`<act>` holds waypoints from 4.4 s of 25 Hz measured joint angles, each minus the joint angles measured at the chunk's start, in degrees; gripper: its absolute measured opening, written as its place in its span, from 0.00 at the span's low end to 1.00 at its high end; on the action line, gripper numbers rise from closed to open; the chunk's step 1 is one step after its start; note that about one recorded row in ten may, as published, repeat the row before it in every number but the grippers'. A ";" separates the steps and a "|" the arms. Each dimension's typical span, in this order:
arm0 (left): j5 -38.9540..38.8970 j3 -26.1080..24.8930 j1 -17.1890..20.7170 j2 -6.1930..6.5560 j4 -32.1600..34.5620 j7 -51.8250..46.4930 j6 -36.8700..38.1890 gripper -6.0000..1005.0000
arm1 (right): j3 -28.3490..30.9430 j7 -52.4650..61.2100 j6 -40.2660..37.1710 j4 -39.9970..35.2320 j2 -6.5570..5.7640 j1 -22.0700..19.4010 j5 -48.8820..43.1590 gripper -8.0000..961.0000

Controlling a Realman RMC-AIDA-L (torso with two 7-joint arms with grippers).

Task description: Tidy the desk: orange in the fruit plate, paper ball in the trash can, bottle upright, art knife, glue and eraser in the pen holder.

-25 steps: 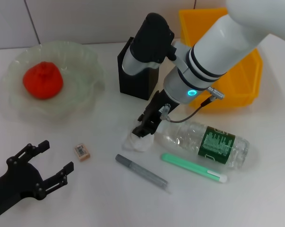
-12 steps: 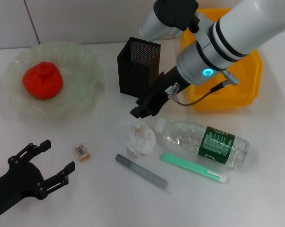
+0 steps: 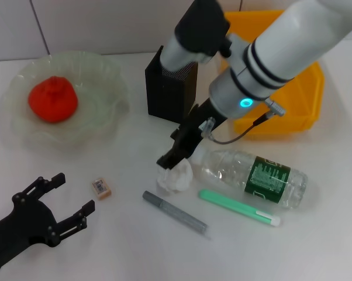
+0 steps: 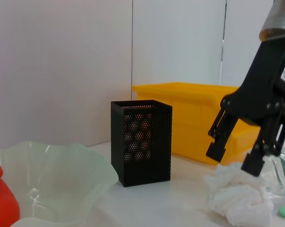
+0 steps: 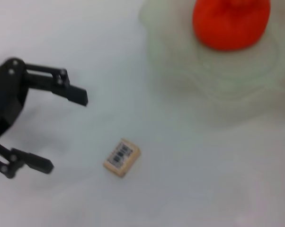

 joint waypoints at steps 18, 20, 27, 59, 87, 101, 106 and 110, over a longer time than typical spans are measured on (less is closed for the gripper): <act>-0.05 0.00 -0.18 -0.02 -0.04 0.00 0.00 0.86 | -4.15 2.70 3.83 6.59 0.39 3.61 -2.32 0.85; -0.04 0.00 -0.18 -0.02 -0.04 0.00 0.00 0.86 | -4.79 2.69 4.58 7.85 0.44 4.14 -2.25 0.84; -0.04 -0.07 -0.18 -0.02 -0.05 0.00 0.00 0.86 | -7.54 2.90 5.96 8.57 0.49 4.64 -0.82 0.80; -0.13 0.01 -0.17 -0.02 -0.02 0.00 -0.11 0.86 | 5.80 5.59 -5.63 -11.73 -0.28 -1.39 -6.39 0.41; 0.18 0.00 -0.80 -0.02 -0.05 -0.22 1.33 0.85 | 27.45 3.44 -0.03 -22.74 -0.68 -11.71 -20.14 0.47; 0.17 0.00 -0.97 -0.02 -0.11 -0.23 1.50 0.85 | 24.99 3.40 1.41 -21.51 -0.51 -10.89 -21.00 0.81; 0.17 0.00 -0.91 -0.02 -0.14 -0.27 1.88 0.85 | 25.45 2.92 -8.49 -27.15 -0.99 -10.88 -16.33 0.87; 0.17 0.00 -0.86 0.03 0.06 -0.26 2.52 0.85 | 25.53 1.16 -20.62 -29.85 -1.96 -9.55 -10.82 0.88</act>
